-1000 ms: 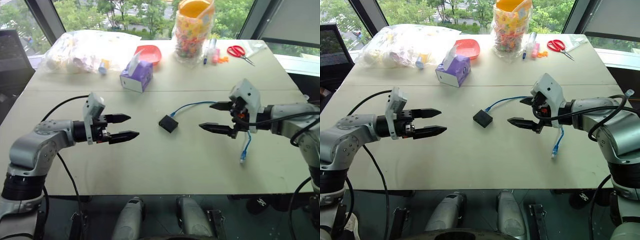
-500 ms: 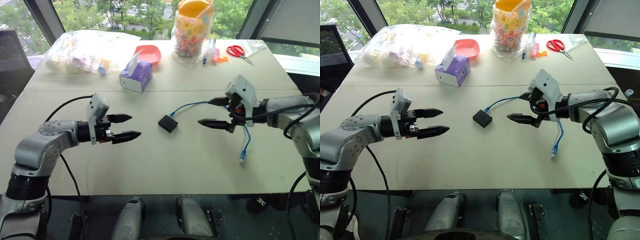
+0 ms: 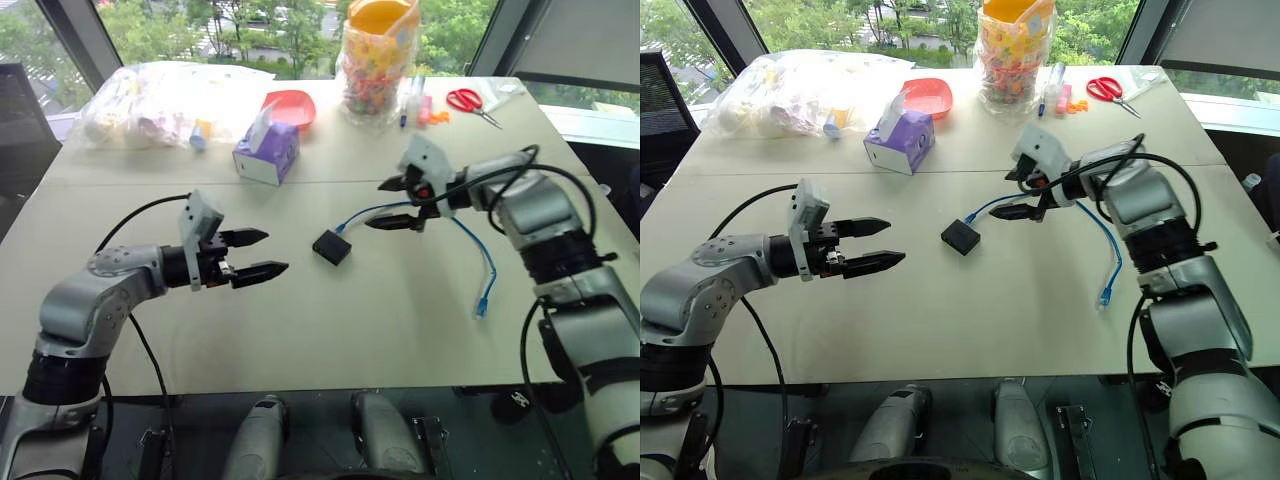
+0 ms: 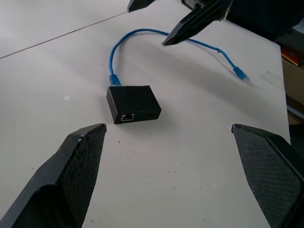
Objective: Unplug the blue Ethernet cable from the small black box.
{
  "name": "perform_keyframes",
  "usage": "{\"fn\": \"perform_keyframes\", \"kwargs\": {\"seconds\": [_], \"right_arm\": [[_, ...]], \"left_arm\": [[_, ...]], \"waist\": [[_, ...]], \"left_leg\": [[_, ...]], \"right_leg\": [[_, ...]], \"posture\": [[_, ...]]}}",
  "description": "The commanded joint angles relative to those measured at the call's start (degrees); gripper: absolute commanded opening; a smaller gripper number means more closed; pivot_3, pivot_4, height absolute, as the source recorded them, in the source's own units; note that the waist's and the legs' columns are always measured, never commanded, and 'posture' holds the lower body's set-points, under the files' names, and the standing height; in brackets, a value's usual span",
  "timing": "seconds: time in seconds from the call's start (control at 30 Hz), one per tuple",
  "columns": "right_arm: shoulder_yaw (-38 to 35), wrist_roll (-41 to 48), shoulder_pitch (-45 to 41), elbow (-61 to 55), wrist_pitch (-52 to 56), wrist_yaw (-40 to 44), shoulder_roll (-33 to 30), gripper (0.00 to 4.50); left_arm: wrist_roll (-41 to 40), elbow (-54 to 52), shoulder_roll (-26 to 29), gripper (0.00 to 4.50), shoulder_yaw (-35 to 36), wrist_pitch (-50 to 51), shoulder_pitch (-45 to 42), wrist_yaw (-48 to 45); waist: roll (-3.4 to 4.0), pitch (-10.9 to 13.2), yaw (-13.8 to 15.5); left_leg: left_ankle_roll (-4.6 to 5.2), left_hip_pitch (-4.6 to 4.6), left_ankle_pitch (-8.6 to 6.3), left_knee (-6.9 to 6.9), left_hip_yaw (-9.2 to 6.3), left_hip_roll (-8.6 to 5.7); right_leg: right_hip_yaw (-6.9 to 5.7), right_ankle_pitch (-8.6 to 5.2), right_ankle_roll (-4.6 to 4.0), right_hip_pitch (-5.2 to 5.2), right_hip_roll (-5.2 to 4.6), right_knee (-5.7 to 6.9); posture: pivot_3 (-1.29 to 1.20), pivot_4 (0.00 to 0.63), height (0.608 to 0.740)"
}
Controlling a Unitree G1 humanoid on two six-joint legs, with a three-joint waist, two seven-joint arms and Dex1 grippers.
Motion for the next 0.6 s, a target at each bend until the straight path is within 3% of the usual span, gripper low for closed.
{"fn": "perform_keyframes", "kwargs": {"seconds": [0.03, 0.3, 0.57, 0.6], "right_arm": [[2.1, -6.8, -5.2, 11.1, -10.8, -1.6, 3.7, 4.5], [4.5, -16.9, -11.1, 28.9, -24.2, -5.8, 12.0, 4.5], [1.6, -18.8, -13.4, 34.3, -23.0, -2.7, 18.1, 4.5], [1.3, -18.9, -13.5, 34.6, -22.7, -2.2, 18.7, 4.25]], "left_arm": [[-0.3, -2.3, 0.4, 4.44, 1.9, -0.8, -0.1, 1.0], [-1.7, -5.7, 0.9, 4.44, 4.0, 0.3, 2.7, 3.2], [-1.9, -7.2, 1.1, 4.44, 5.0, 0.3, 3.9, 4.9], [-1.9, -7.3, 1.2, 4.48, 5.0, 0.2, 4.0, 5.0]], "waist": [[0.0, 0.0, -0.1], [0.0, 0.0, -0.1], [0.01, 0.0, -1.3], [0.01, 0.0, -1.4]], "left_leg": [[-0.01, 0.0, 0.0, -0.01, 0.0, 0.0], [-0.04, 0.0, 0.02, -0.08, -0.01, -0.01], [-0.11, 0.07, 0.06, -0.07, -0.02, -0.01], [-0.11, 0.07, 0.06, -0.06, -0.03, -0.01]], "right_leg": [[0.0, 0.0, 0.0, -0.02, 0.01, 0.02], [0.04, 0.01, -0.02, -0.18, 0.01, 0.23], [0.04, 0.03, -0.06, -0.18, 0.03, 0.43], [0.04, 0.03, -0.06, -0.19, 0.03, 0.49]], "posture": [[0.0, 0.15, 0.74], [0.0, 0.15, 0.74], [0.0, 0.15, 0.74], [0.0, 0.15, 0.74]]}}
